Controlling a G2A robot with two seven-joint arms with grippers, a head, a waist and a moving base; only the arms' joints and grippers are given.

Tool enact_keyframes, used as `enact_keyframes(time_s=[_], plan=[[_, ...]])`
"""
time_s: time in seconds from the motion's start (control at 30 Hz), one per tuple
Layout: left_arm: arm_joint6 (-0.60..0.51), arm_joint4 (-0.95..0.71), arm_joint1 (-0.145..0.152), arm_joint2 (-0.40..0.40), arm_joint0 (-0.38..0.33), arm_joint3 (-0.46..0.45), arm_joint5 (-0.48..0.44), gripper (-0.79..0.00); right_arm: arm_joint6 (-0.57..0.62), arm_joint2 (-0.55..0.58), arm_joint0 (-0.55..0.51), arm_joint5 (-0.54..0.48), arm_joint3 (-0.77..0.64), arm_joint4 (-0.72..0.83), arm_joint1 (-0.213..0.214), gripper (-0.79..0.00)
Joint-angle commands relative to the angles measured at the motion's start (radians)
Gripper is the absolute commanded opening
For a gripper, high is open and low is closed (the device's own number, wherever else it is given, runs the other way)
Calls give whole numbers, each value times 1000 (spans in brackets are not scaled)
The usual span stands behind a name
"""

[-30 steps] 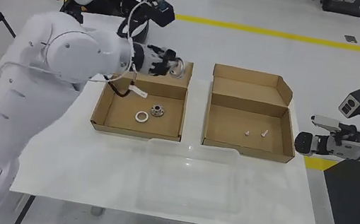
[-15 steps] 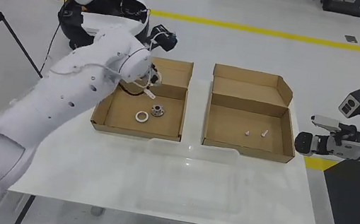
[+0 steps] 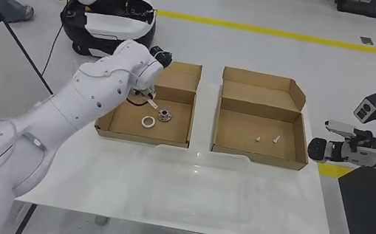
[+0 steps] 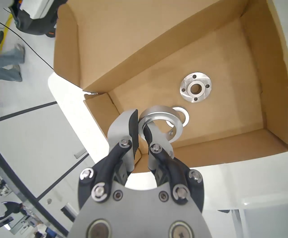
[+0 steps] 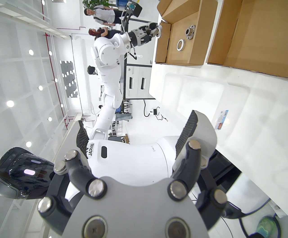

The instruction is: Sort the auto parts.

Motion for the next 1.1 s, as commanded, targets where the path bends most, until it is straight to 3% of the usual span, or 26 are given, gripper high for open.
enact_keyframes(time_s=[0.0, 0.7, 1.07], plan=[[10, -6, -1, -7, 14, 24, 7, -785, 0, 0, 0, 0, 0, 0, 0, 0], [71, 1, 19, -102, 139, 116, 62, -785, 0, 0, 0, 0, 0, 0, 0, 0], [68, 29, 14, -120, 160, 129, 59, -785, 0, 0, 0, 0, 0, 0, 0, 0]])
